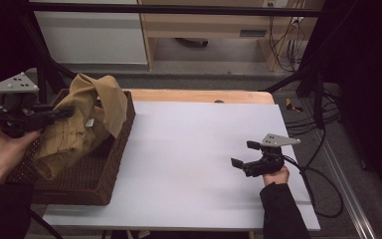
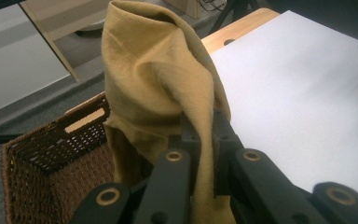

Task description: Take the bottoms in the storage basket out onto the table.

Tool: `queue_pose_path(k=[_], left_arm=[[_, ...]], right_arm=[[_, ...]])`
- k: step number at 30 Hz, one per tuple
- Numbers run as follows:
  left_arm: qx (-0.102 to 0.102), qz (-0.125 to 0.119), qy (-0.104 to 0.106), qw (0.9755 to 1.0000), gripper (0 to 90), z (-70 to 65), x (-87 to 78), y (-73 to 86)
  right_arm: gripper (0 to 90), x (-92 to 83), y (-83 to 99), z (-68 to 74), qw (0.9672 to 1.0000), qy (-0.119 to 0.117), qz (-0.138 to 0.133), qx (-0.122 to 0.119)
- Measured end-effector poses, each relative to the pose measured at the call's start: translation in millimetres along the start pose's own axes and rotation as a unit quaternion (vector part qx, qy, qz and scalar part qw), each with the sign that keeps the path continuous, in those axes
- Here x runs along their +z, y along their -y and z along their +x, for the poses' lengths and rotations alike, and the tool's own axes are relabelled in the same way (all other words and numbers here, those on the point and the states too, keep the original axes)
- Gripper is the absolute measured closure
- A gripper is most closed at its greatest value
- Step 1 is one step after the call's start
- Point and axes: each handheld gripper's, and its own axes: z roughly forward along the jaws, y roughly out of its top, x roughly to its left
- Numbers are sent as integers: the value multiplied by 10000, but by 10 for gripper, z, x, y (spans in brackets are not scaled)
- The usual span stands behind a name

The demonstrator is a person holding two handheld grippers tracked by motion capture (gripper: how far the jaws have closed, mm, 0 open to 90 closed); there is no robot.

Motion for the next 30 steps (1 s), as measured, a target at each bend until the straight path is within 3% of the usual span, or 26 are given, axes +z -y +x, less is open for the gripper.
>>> queue_pose_path(k=[30], left_arm=[[272, -69, 192, 9994, 871, -226, 25, -252]], right_arm=[[37, 3, 2, -3, 10000, 6, 14, -8]])
